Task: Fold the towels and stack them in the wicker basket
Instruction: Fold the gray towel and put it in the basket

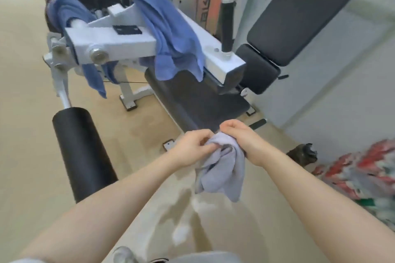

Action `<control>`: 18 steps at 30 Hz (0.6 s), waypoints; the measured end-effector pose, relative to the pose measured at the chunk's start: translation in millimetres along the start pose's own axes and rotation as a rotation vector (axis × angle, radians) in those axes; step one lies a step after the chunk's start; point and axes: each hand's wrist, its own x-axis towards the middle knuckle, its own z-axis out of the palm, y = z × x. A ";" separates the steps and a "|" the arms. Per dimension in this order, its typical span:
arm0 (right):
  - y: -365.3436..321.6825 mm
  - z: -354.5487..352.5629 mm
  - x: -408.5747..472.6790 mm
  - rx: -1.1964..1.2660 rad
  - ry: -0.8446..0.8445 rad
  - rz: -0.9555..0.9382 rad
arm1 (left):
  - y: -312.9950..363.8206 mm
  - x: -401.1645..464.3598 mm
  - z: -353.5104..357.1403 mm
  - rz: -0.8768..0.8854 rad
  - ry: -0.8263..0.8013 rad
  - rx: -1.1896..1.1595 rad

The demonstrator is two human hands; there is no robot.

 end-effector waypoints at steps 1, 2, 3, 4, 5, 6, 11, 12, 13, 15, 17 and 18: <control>4.1 -30.8 -13.7 -0.003 0.050 0.005 | 25.7 11.3 18.5 0.017 -0.034 -0.037; 7.9 -61.1 -28.6 -0.011 0.091 0.016 | 49.4 22.7 36.9 0.034 -0.082 -0.073; 12.7 -91.3 -44.5 -0.029 0.125 0.030 | 73.7 33.7 55.6 0.052 -0.142 -0.120; 17.8 -119.3 -60.9 -0.055 0.158 0.045 | 97.9 43.4 74.0 0.051 -0.220 -0.179; 23.0 -145.0 -77.7 -0.086 0.199 0.052 | 121.0 52.4 92.4 0.053 -0.294 -0.234; 28.9 -168.2 -93.4 -0.118 0.262 0.043 | 141.7 61.0 111.8 0.059 -0.357 -0.279; 71.8 -264.4 -160.0 -0.231 0.782 -0.263 | 234.0 96.2 203.1 0.043 -0.502 -0.390; 79.7 -279.2 -174.2 -0.242 0.839 -0.319 | 249.5 102.6 220.3 0.040 -0.537 -0.386; 87.6 -291.8 -188.0 -0.270 0.863 -0.361 | 264.4 108.2 237.5 0.038 -0.576 -0.378; 100.1 -308.9 -212.0 -0.382 0.868 -0.391 | 287.0 118.8 269.6 0.008 -0.659 -0.374; 112.3 -325.7 -229.4 -0.487 0.905 -0.351 | 307.5 128.0 302.0 -0.036 -0.729 -0.356; 117.8 -336.7 -237.5 -0.501 0.936 -0.315 | 319.1 131.2 318.9 -0.047 -0.762 -0.338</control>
